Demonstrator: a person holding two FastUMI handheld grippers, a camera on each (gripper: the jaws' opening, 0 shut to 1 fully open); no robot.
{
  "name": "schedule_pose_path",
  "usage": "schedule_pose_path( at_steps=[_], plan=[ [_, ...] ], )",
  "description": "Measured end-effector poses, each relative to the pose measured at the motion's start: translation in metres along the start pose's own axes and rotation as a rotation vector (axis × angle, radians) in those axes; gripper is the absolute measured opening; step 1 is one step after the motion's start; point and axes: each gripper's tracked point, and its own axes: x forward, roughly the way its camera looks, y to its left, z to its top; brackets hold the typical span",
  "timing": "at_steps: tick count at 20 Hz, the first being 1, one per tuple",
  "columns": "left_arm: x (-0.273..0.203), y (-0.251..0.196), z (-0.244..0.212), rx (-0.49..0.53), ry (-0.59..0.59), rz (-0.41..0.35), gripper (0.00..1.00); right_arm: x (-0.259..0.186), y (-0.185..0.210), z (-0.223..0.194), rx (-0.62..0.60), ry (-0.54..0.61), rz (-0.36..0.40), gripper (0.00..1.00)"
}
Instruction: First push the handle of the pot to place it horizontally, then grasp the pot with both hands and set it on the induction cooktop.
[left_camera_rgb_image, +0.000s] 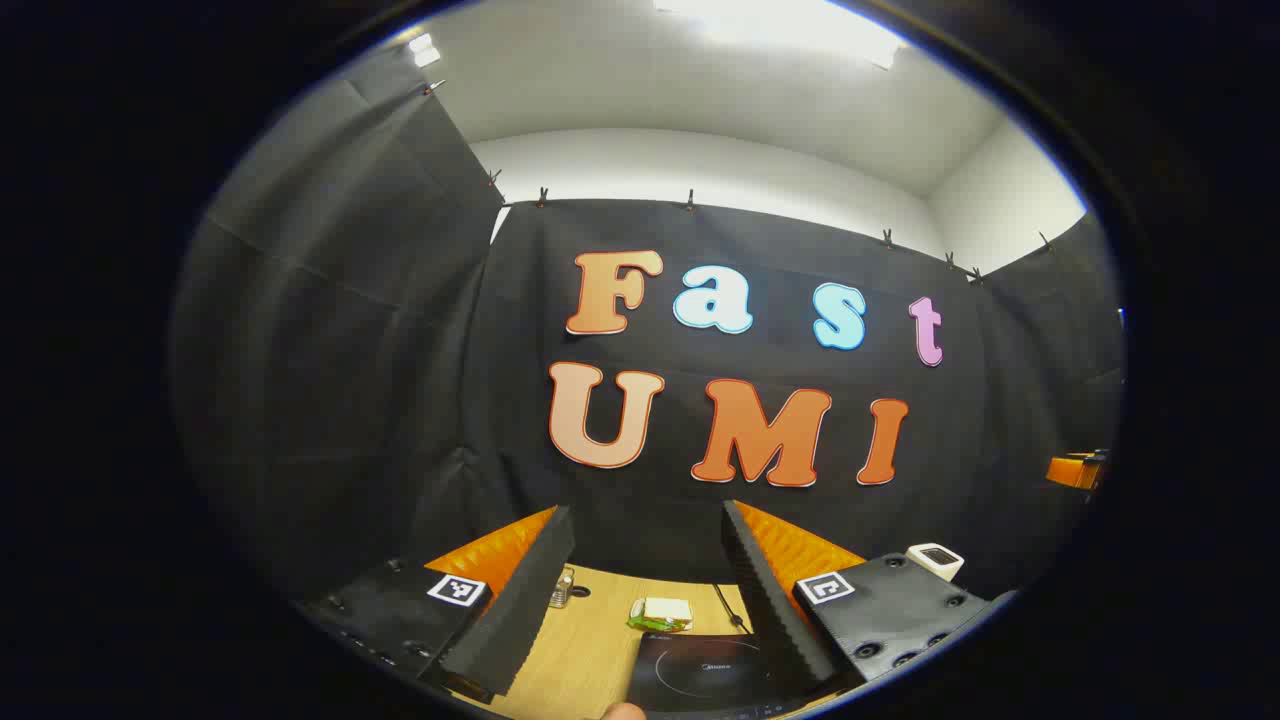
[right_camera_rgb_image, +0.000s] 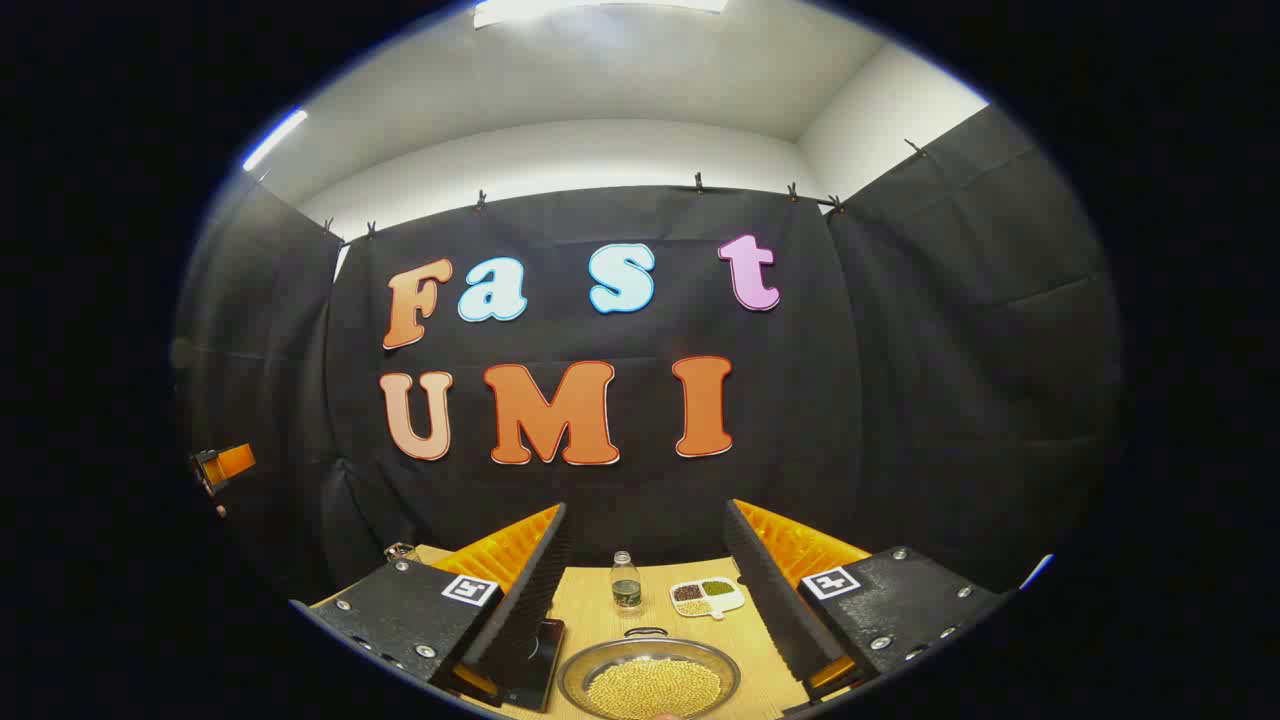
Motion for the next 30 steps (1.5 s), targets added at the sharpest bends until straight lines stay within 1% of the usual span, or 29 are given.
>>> schedule_pose_path(
  at_steps=[9, 10, 11, 12, 13, 14, 15, 19, 20, 21, 24, 26, 27, 28, 29, 30],
  plan=[
    [-0.005, -0.009, 0.01, 0.008, -0.025, -0.019, 0.96, 0.0, -0.004, -0.002, 0.002, 0.001, 0.0, 0.95],
    [-0.006, -0.01, 0.01, 0.008, -0.026, -0.02, 0.96, 0.0, -0.004, -0.003, 0.002, 0.001, -0.001, 1.0],
    [-0.006, -0.009, 0.011, 0.007, -0.025, -0.02, 0.96, 0.0, -0.005, -0.003, 0.001, 0.0, -0.003, 0.95],
    [-0.006, -0.009, 0.01, 0.005, -0.023, -0.018, 0.96, 0.001, -0.006, -0.004, -0.002, -0.002, -0.006, 1.0],
    [-0.005, -0.009, 0.009, 0.004, -0.021, -0.016, 0.96, 0.001, -0.006, -0.004, -0.006, -0.002, -0.009, 0.95],
    [-0.004, -0.009, 0.009, 0.003, -0.019, -0.015, 0.96, 0.001, -0.007, -0.005, -0.009, -0.002, -0.011, 1.0],
    [-0.004, -0.009, 0.009, 0.006, -0.018, -0.015, 0.96, 0.001, -0.007, -0.005, -0.01, -0.001, -0.011, 0.95],
    [-0.002, -0.01, 0.009, 0.006, -0.02, -0.013, 0.96, 0.001, -0.006, -0.005, -0.007, -0.001, -0.009, 0.95],
    [-0.001, -0.01, 0.01, 0.004, -0.02, -0.017, 0.98, 0.001, -0.007, -0.005, -0.008, -0.003, -0.01, 1.0],
    [-0.002, -0.011, 0.01, 0.002, -0.018, -0.019, 0.97, 0.001, -0.007, -0.004, -0.009, -0.005, -0.013, 0.95],
    [-0.001, -0.01, 0.008, 0.0, -0.015, -0.018, 0.98, 0.002, -0.008, -0.005, -0.02, -0.009, -0.019, 0.94],
    [0.001, -0.008, 0.009, -0.003, -0.015, -0.013, 0.97, 0.002, -0.007, -0.007, -0.027, -0.009, -0.018, 0.86],
    [0.0, -0.008, 0.008, -0.004, -0.014, -0.011, 0.97, 0.002, -0.006, -0.007, -0.027, -0.009, -0.012, 0.75],
    [0.0, -0.007, 0.007, -0.004, -0.013, -0.007, 0.97, 0.002, -0.004, -0.009, -0.028, -0.006, -0.004, 0.76],
    [0.001, -0.006, 0.006, -0.005, -0.011, -0.005, 0.98, 0.003, -0.002, -0.012, -0.029, 0.001, 0.001, 0.74],
    [0.002, -0.005, 0.005, -0.006, -0.009, -0.002, 0.98, 0.004, -0.001, -0.014, -0.032, 0.007, 0.006, 0.63]
  ],
)
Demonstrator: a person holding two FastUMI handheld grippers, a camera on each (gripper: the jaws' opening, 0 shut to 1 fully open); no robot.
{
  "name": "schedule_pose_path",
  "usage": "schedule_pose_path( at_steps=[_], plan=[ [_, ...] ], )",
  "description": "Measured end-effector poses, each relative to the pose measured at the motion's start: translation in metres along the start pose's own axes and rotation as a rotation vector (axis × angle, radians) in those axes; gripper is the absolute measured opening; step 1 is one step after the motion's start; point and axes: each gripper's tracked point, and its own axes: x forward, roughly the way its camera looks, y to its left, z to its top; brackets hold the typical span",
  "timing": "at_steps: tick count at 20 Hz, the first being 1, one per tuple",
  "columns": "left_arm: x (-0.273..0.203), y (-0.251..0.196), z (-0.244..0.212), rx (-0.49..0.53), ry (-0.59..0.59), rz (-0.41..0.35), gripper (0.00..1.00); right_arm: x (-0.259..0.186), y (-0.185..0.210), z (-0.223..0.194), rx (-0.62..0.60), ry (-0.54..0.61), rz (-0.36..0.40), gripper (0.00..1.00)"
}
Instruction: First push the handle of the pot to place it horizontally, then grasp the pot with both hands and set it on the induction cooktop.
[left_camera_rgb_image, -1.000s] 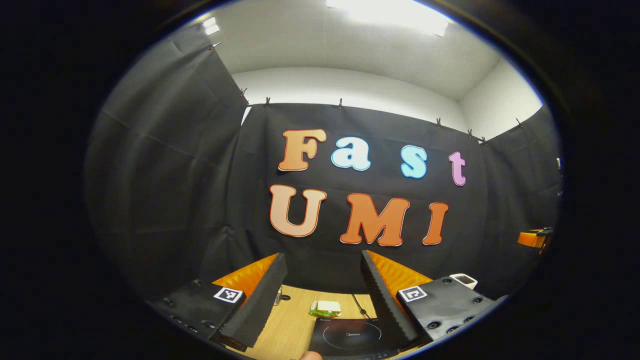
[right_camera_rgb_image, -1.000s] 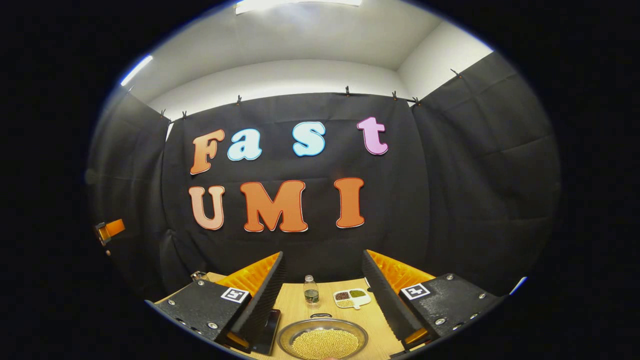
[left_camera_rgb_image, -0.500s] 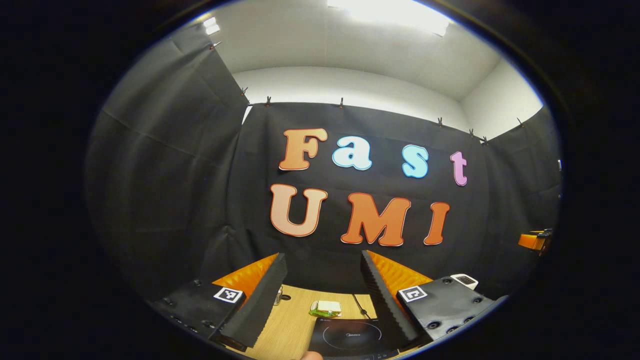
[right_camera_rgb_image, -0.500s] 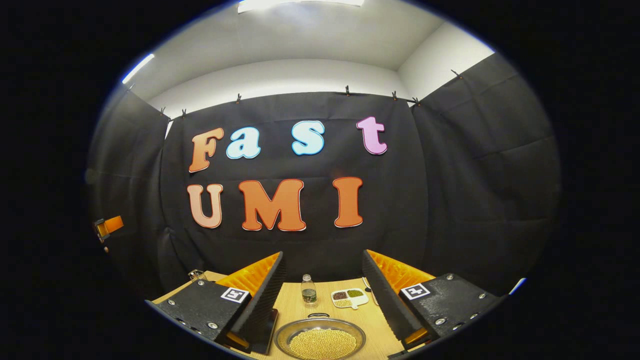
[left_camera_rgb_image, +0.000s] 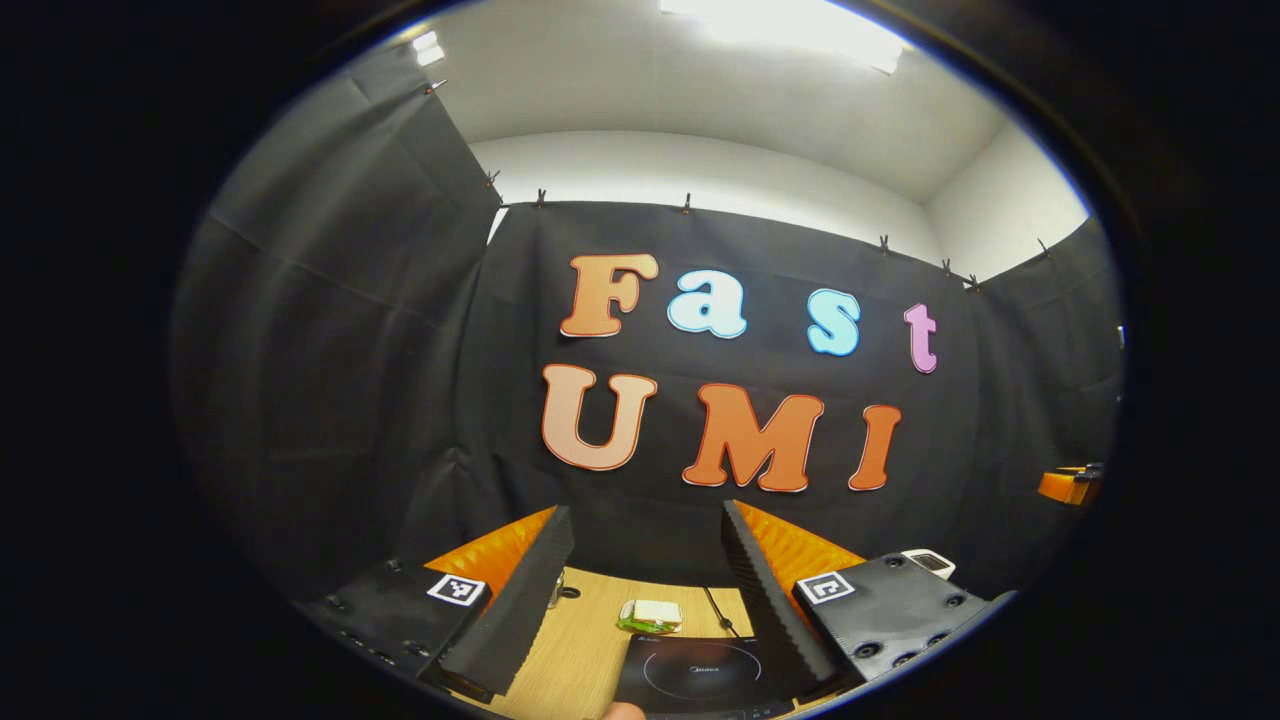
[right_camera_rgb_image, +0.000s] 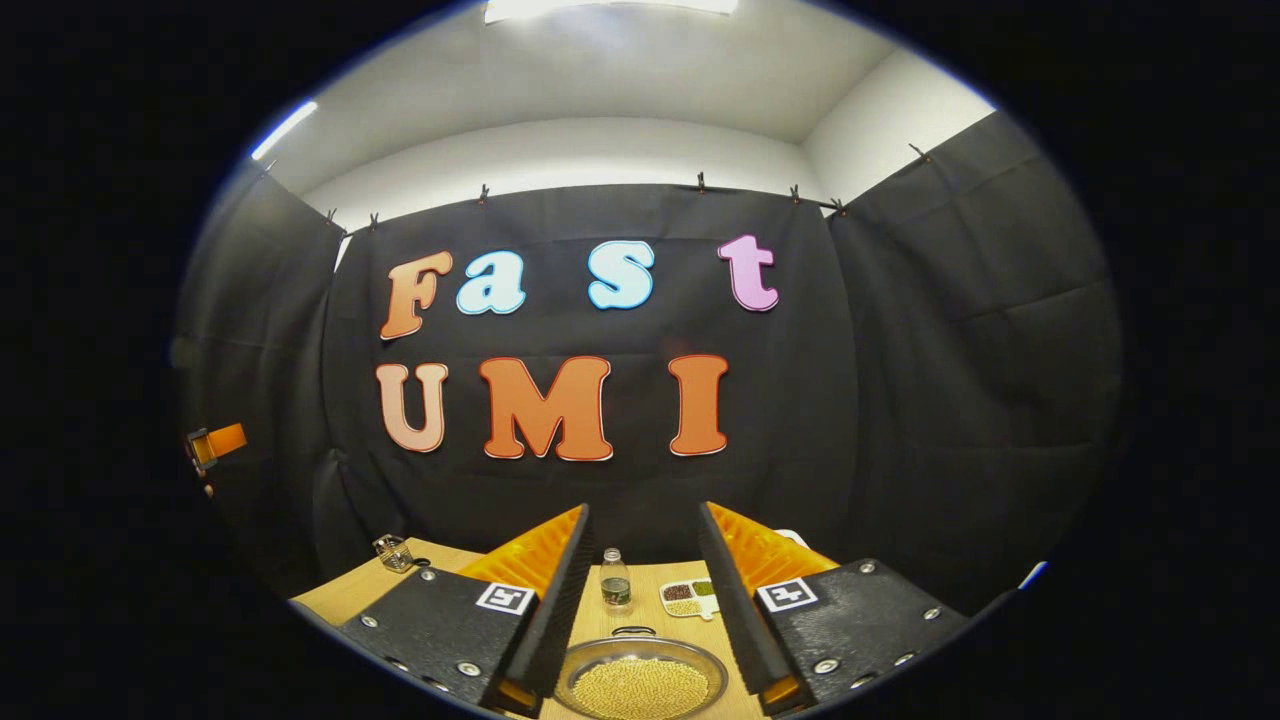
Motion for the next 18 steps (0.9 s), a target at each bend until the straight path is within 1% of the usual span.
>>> schedule_pose_path(
  at_steps=[1, 3, 4, 5, 6, 7, 8, 9, 15, 18],
  plan=[
    [0.0, 0.001, 0.0, -0.001, 0.002, 0.0, 0.98, 0.0, 0.002, -0.002, -0.006, 0.005, 0.006, 0.6],
    [0.001, 0.0, 0.001, 0.002, -0.001, -0.001, 0.98, 0.0, 0.004, -0.005, -0.019, 0.007, 0.014, 0.51],
    [0.002, 0.001, 0.001, 0.004, -0.005, 0.001, 0.98, 0.0, 0.007, -0.006, -0.024, 0.008, 0.021, 0.48],
    [0.002, 0.002, 0.002, 0.005, -0.009, 0.005, 0.98, 0.0, 0.011, -0.008, -0.028, 0.013, 0.034, 0.39],
    [0.002, 0.003, 0.003, 0.005, -0.011, 0.007, 0.98, 0.0, 0.014, -0.011, -0.034, 0.02, 0.047, 0.33],
    [0.003, 0.004, 0.003, 0.006, -0.012, 0.007, 0.98, -0.001, 0.016, -0.013, -0.037, 0.025, 0.053, 0.34],
    [0.003, 0.003, 0.002, 0.005, -0.011, 0.006, 0.98, -0.001, 0.018, -0.015, -0.041, 0.029, 0.057, 0.32],
    [0.004, 0.003, 0.001, 0.005, -0.01, 0.006, 0.98, -0.001, 0.019, -0.018, -0.044, 0.034, 0.06, 0.27],
    [0.007, 0.005, -0.004, 0.008, -0.002, 0.002, 0.98, -0.004, 0.032, -0.048, -0.022, 0.084, 0.095, 0.12],
    [0.007, 0.004, -0.003, 0.015, -0.007, 0.005, 0.98, -0.005, 0.028, -0.06, -0.017, 0.095, 0.082, 0.06]
  ],
)
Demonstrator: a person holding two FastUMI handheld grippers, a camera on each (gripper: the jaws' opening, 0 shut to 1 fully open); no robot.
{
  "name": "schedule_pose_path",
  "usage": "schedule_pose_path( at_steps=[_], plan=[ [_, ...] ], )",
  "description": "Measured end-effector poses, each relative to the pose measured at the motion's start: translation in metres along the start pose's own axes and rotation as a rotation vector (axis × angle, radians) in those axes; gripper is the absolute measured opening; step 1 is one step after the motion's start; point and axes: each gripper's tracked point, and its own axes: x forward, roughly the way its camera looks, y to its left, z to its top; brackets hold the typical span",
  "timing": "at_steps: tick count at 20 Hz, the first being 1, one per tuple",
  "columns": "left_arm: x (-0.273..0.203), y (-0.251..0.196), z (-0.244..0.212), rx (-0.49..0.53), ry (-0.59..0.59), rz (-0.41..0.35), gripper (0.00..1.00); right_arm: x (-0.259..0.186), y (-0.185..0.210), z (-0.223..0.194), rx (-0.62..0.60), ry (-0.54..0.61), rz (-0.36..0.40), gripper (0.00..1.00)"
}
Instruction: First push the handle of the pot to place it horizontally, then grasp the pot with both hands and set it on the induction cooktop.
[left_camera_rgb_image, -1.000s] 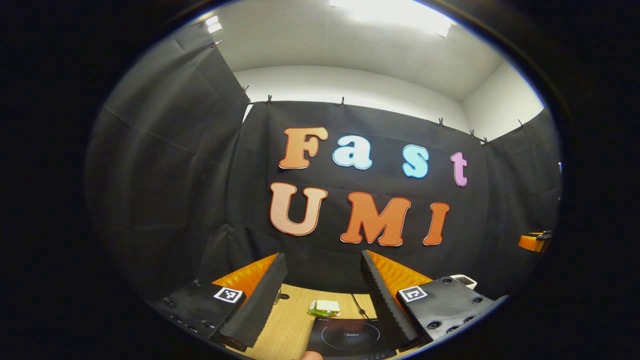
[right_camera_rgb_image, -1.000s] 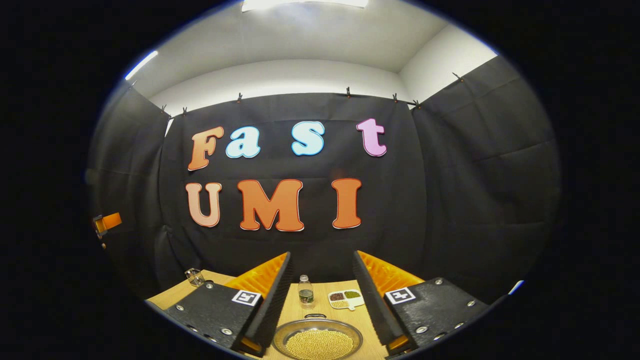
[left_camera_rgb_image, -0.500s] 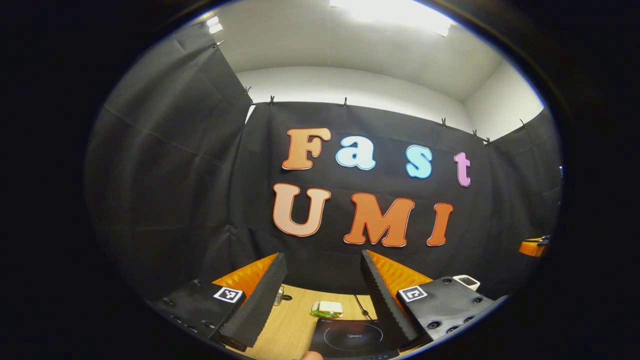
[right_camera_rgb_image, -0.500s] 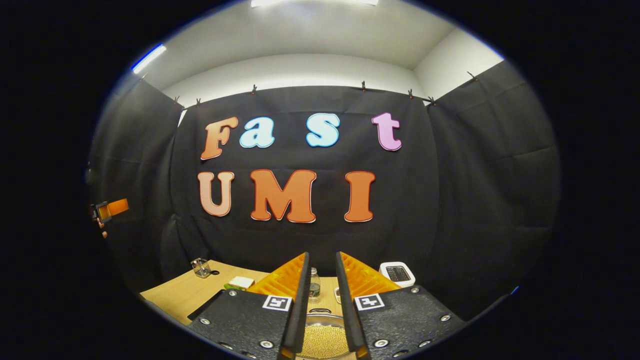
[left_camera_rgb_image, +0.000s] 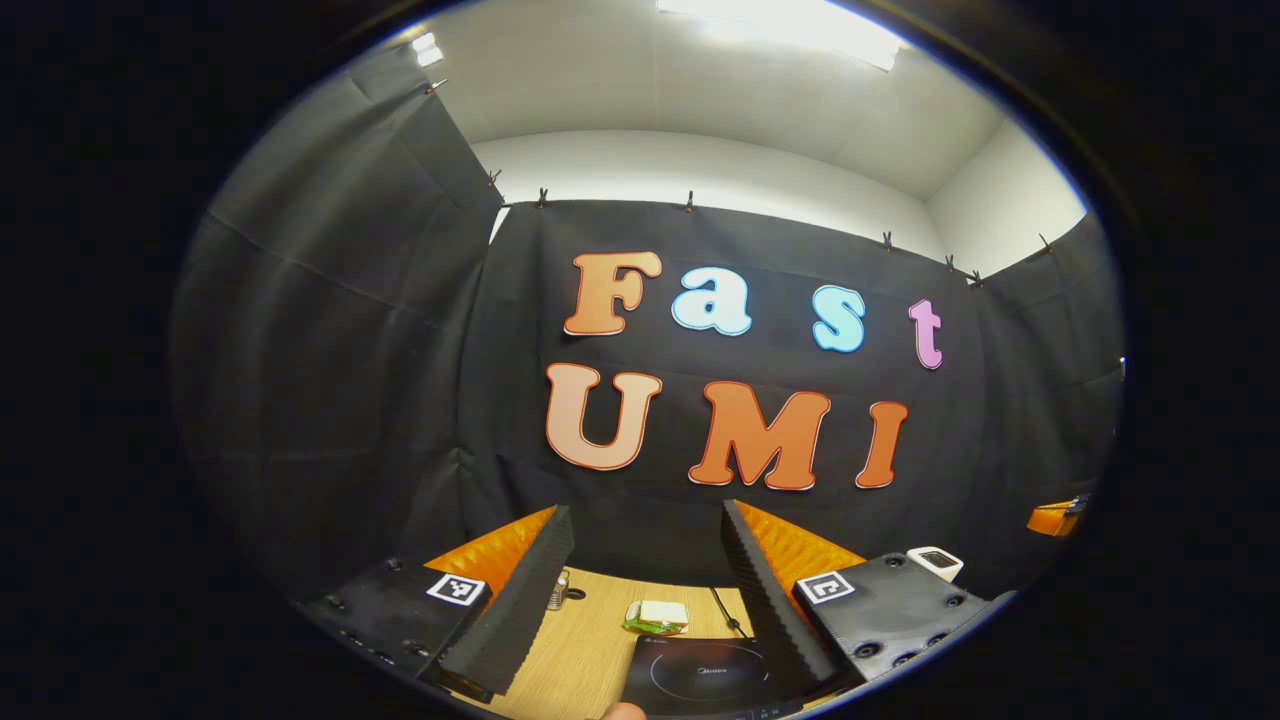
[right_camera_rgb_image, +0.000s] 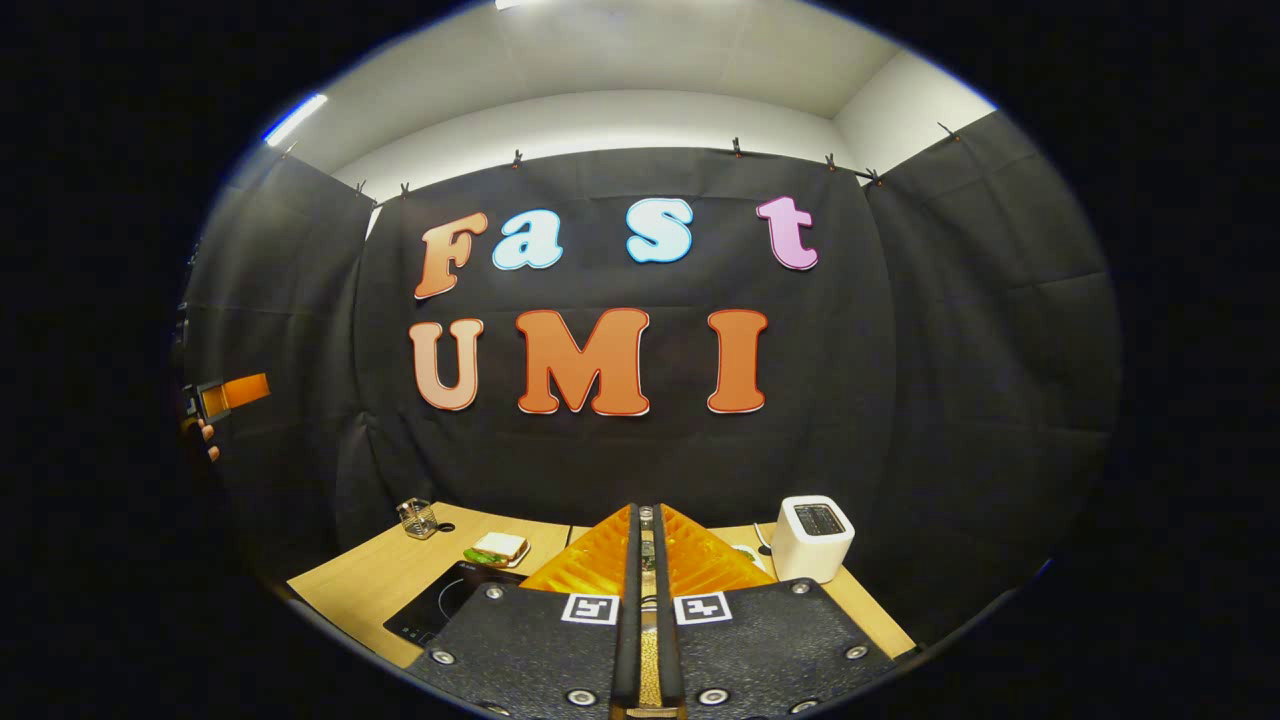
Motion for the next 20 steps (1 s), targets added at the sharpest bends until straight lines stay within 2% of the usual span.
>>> schedule_pose_path(
  at_steps=[3, 9, 13, 20],
  plan=[
    [-0.002, -0.003, 0.0, 0.001, -0.007, -0.007, 0.98, -0.001, 0.003, -0.018, 0.018, 0.02, 0.004, 0.0],
    [-0.002, -0.008, -0.005, 0.002, 0.003, -0.028, 0.98, -0.002, 0.019, -0.082, 0.04, 0.123, 0.043, 0.0],
    [0.002, -0.005, -0.014, 0.01, 0.015, -0.021, 0.98, -0.012, 0.02, -0.127, 0.042, 0.191, 0.04, 0.0],
    [0.005, -0.011, -0.03, 0.022, 0.054, -0.034, 0.98, -0.03, 0.045, -0.193, 0.073, 0.305, 0.078, 0.0]
  ],
)
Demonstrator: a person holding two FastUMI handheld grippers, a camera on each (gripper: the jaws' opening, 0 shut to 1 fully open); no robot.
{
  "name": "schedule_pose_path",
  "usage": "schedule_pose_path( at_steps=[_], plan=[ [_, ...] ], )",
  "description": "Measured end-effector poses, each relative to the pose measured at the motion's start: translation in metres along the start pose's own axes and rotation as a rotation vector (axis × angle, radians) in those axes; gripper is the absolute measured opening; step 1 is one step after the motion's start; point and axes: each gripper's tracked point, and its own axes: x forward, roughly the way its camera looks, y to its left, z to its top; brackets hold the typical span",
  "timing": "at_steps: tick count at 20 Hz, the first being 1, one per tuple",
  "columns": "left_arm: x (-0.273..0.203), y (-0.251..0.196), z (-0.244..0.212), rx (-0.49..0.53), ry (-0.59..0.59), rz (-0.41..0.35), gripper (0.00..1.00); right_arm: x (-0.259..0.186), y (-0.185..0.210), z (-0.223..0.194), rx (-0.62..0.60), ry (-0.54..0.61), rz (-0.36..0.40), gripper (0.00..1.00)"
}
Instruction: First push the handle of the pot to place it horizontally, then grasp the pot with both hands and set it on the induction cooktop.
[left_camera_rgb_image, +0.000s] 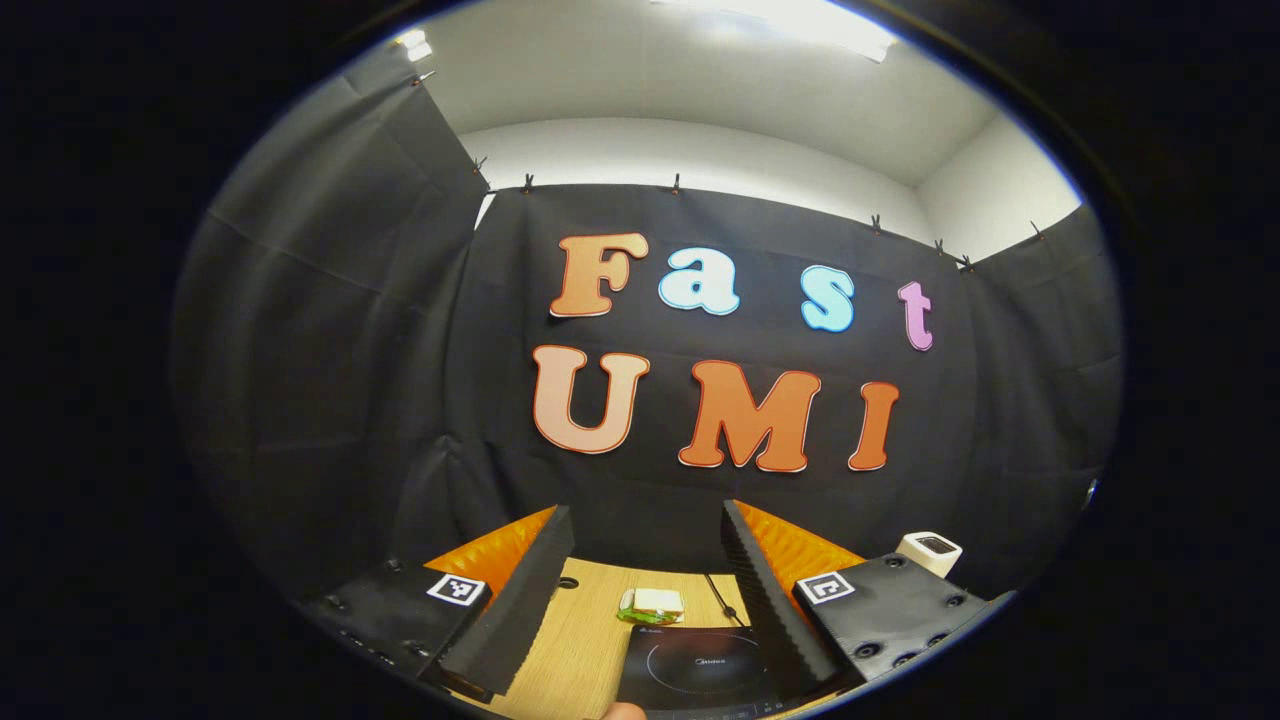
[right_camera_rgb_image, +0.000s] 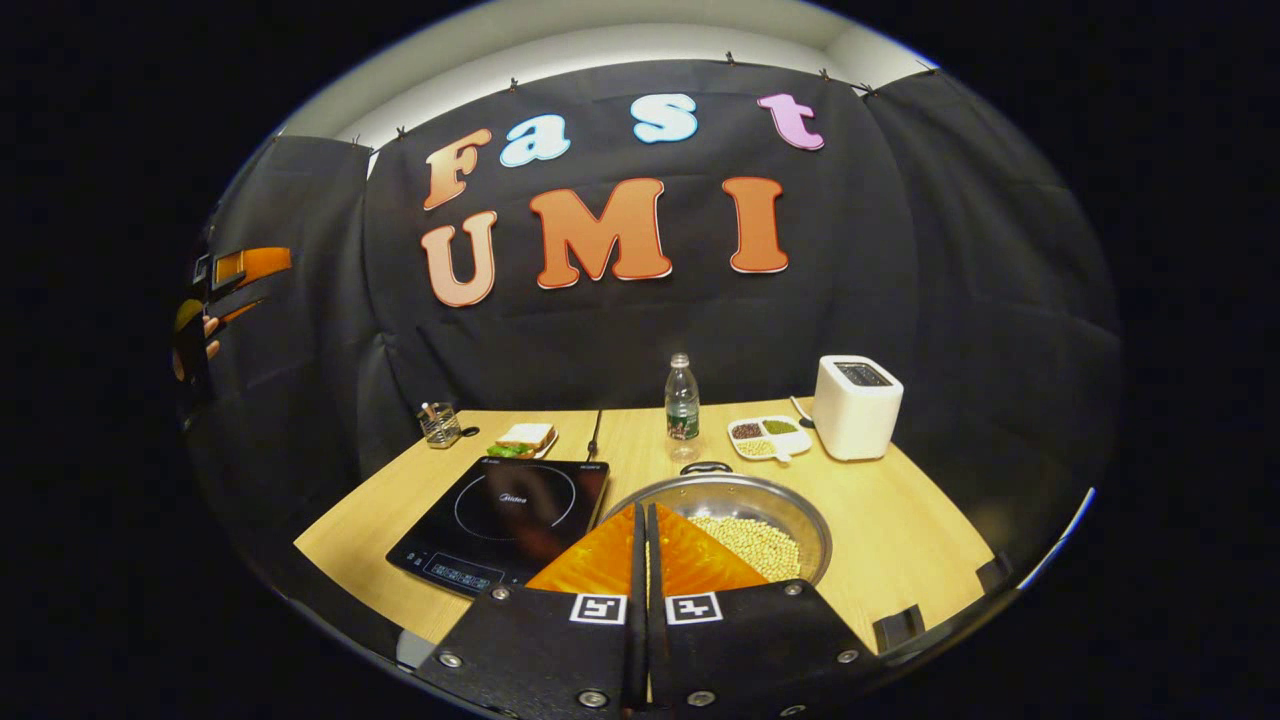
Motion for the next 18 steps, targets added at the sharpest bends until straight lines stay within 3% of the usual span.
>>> schedule_pose_path(
  at_steps=[4, 7, 18],
  plan=[
    [0.001, 0.002, -0.007, 0.009, 0.011, 0.004, 0.98, 0.005, -0.005, -0.033, -0.007, 0.057, -0.034, 0.0],
    [0.002, 0.005, -0.011, 0.004, 0.016, 0.009, 0.98, 0.004, 0.004, -0.06, 0.008, 0.115, -0.002, 0.0],
    [0.009, 0.004, -0.022, 0.002, 0.048, 0.013, 0.98, 0.003, 0.004, -0.137, 0.022, 0.266, -0.009, 0.0]
  ],
)
